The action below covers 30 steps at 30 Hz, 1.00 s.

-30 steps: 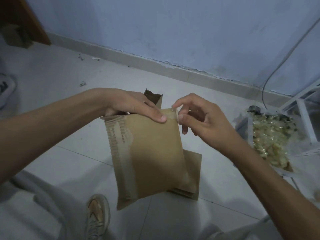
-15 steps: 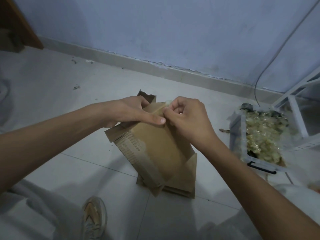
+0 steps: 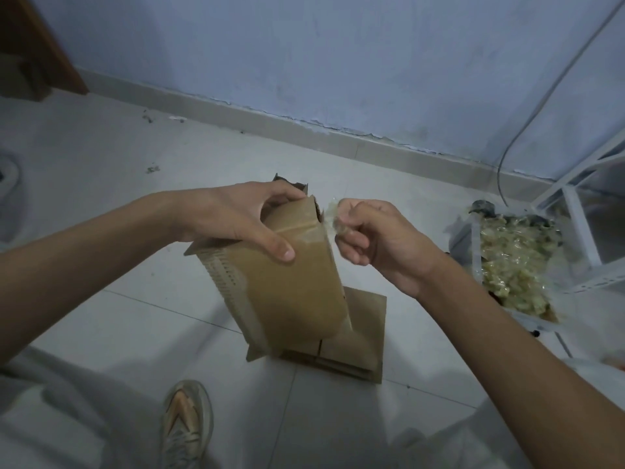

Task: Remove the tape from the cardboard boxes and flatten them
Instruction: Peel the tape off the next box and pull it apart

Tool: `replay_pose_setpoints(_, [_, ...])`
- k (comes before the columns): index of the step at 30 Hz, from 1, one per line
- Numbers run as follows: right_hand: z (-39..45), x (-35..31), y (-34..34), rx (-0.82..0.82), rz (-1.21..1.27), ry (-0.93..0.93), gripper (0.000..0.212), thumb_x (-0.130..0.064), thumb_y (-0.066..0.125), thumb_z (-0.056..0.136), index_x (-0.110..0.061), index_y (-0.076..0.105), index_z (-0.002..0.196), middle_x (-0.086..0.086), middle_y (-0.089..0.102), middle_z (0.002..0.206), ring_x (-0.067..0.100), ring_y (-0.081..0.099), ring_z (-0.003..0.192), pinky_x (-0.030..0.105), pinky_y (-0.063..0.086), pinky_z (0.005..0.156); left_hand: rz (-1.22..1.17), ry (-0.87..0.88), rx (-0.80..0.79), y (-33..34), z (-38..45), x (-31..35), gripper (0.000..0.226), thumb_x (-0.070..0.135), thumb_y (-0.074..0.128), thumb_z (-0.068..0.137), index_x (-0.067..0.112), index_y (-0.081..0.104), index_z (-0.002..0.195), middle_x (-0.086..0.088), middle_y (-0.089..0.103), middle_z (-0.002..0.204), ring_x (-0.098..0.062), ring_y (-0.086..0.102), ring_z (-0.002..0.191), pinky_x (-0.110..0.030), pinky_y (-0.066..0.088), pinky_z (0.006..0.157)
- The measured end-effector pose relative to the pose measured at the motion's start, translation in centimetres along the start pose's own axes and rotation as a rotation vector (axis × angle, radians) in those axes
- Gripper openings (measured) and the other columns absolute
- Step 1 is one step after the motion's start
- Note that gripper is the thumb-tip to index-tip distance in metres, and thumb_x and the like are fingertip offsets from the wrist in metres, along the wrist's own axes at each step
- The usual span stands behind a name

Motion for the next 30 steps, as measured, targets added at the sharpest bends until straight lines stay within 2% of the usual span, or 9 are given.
replay_pose_setpoints(3, [-0.4,-0.6,-1.4,0.145,0.007,-0.093,0.021,-0.017,0.052,0.091,-0.017,0.045,0.071,0.004,0.028,0.062,0.018,0.042,0.051,0.029,0.028,0.052,0.052,0.063,0.03,0.0,-0.4,-0.4,0.097,0.043,0.099,0.059,0.05,0.048,0.14,0.031,0.058,0.13,0.007,0.057,0.12,-0.024,0.049,0.1])
replay_pose_setpoints(5, [-0.8,-1.0,-2.1,0.165,-0.073,-0.109,0.017,-0.017,0.051,0.093,-0.014,0.048,0.077,0.006,0.038,0.063,0.02,0.048,0.054,0.03,0.029,0.053,0.035,0.107,0.094,0.1,-0.7,-0.3,0.099,0.038,0.099,0.057,0.047,0.047,0.141,0.035,0.057,0.128,0.011,0.054,0.122,-0.017,0.046,0.1])
replay_pose_setpoints(8, [-1.3,-0.6,-1.8,0.153,-0.199,-0.083,0.008,-0.014,0.051,0.102,-0.01,0.056,0.096,0.013,0.059,0.074,0.026,0.057,0.06,0.031,0.034,0.052,0.068,0.149,0.136,0.4,-0.6,-0.3,0.103,0.041,0.1,0.058,0.047,0.043,0.144,0.032,0.055,0.132,0.008,0.053,0.124,-0.022,0.047,0.102])
replay_pose_setpoints(12, [-1.9,-0.1,-0.6,0.157,-0.16,-0.103,0.033,-0.012,0.044,0.107,-0.027,0.062,0.13,0.016,0.068,0.083,0.03,0.058,0.059,0.031,0.038,0.049,0.15,0.158,0.127,0.7,-0.6,-0.3,0.106,0.048,0.099,0.056,0.056,0.04,0.143,0.031,0.051,0.135,0.004,0.052,0.125,-0.027,0.049,0.101])
replay_pose_setpoints(16, [-2.4,0.2,-0.7,0.166,0.054,-0.134,0.033,-0.009,0.039,0.105,-0.014,0.072,0.108,0.013,0.06,0.076,0.024,0.052,0.059,0.028,0.035,0.047,0.134,0.198,0.149,1.3,-1.0,0.3,0.105,0.033,0.101,0.061,0.054,0.039,0.143,0.033,0.051,0.13,0.006,0.053,0.121,-0.02,0.051,0.091])
replay_pose_setpoints(21, [-2.8,0.1,-1.3,0.138,0.235,-0.106,0.049,-0.045,0.043,0.097,-0.004,0.07,0.098,0.012,0.063,0.081,0.022,0.056,0.066,0.027,0.038,0.047,0.156,0.284,0.256,1.8,-1.5,1.0,0.107,0.03,0.102,0.058,0.051,0.039,0.143,0.033,0.049,0.132,0.004,0.051,0.125,-0.016,0.049,0.093])
replay_pose_setpoints(23, [-3.1,-0.1,-1.7,0.179,0.132,-0.11,0.047,-0.049,0.05,0.101,-0.007,0.07,0.099,0.012,0.066,0.084,0.022,0.059,0.067,0.028,0.04,0.047,0.158,0.313,0.3,2.1,-1.7,1.2,0.109,0.031,0.103,0.056,0.052,0.039,0.141,0.031,0.049,0.134,0.002,0.052,0.126,-0.016,0.049,0.095])
replay_pose_setpoints(27, [-3.7,-0.5,-1.8,0.335,-0.326,-0.165,0.009,-0.029,0.069,0.1,-0.02,0.069,0.102,-0.001,0.067,0.074,0.012,0.06,0.061,0.026,0.047,0.05,0.185,0.323,0.376,2.4,-1.9,1.3,0.112,0.035,0.104,0.054,0.053,0.038,0.143,0.031,0.048,0.136,0.005,0.051,0.125,-0.019,0.049,0.096])
replay_pose_setpoints(30, [-3.7,0.4,-1.8,0.511,-0.585,-0.245,0.007,-0.033,0.072,0.097,-0.032,0.071,0.09,-0.009,0.071,0.079,0.008,0.066,0.071,0.026,0.057,0.067,0.273,0.316,0.415,2.7,-2.0,1.2,0.116,0.04,0.103,0.052,0.054,0.035,0.145,0.032,0.046,0.137,0.009,0.048,0.123,-0.02,0.047,0.096])
Point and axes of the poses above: each hand's wrist, its own z-axis towards the middle knuckle, its own y-axis out of the palm, x = y × z, the point moved 3 cm from there along z, towards the middle knuckle
